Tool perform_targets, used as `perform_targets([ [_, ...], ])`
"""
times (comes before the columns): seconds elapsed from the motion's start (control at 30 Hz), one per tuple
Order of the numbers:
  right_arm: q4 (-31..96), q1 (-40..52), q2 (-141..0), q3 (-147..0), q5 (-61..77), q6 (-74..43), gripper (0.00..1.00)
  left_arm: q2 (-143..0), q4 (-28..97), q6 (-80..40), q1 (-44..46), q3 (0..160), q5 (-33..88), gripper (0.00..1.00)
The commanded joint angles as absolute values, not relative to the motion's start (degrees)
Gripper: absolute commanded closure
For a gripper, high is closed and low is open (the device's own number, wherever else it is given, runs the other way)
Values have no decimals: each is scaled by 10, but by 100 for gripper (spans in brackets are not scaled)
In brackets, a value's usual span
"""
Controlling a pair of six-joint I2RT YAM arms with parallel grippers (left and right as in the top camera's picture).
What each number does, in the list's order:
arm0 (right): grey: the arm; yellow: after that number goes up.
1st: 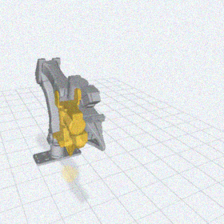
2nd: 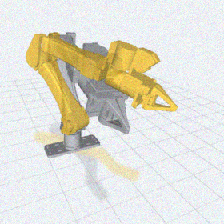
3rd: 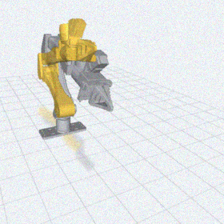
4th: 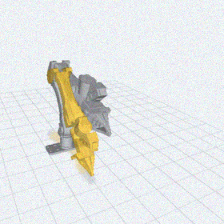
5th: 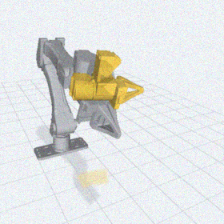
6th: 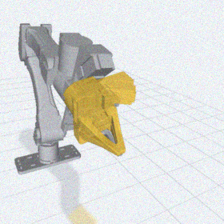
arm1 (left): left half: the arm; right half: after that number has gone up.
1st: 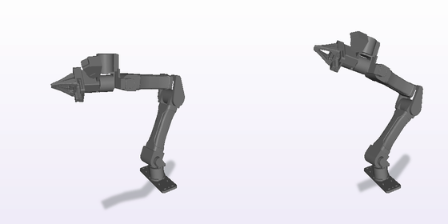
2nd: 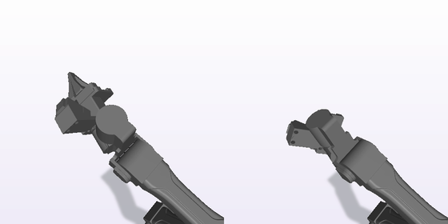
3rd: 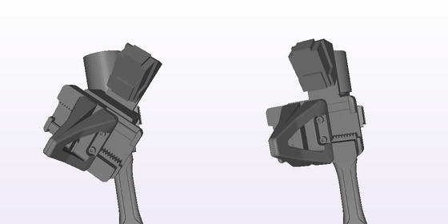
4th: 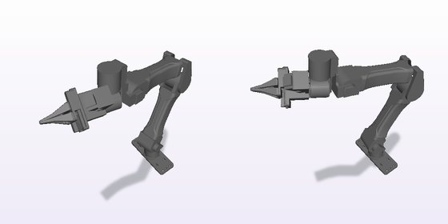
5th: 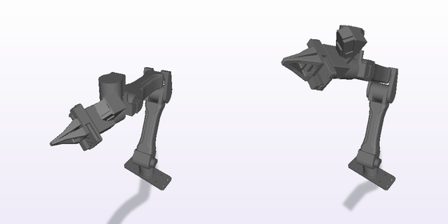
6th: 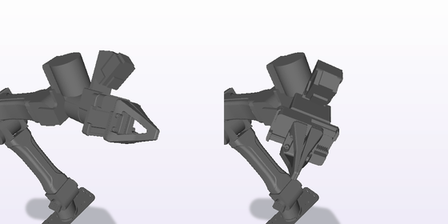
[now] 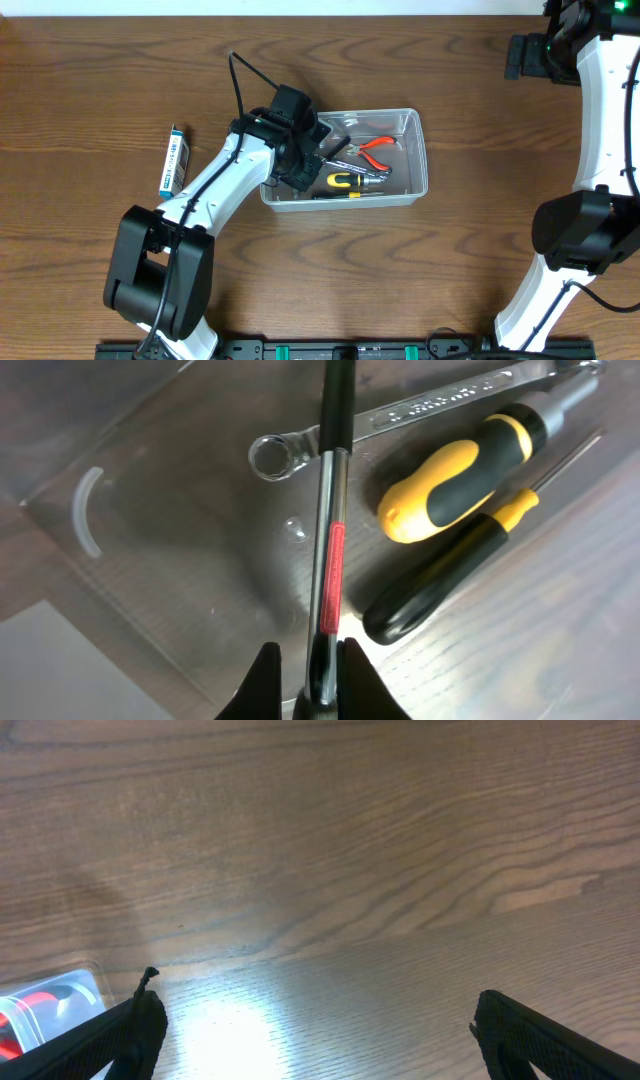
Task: Pack container
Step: 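Carry the marker into the container and release it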
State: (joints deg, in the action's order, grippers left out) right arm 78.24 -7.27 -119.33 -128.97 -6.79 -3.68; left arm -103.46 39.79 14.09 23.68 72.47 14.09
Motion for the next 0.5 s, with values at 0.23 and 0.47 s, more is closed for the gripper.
perform_targets([
  [0.23,782,-72,-1193,-1296,-72,-36,1,-1037,396,146,237,739,124,50],
  [0.47,782,-72,-1193,-1296,-72,-36,1,-1018,396,136,237,743,124,49],
])
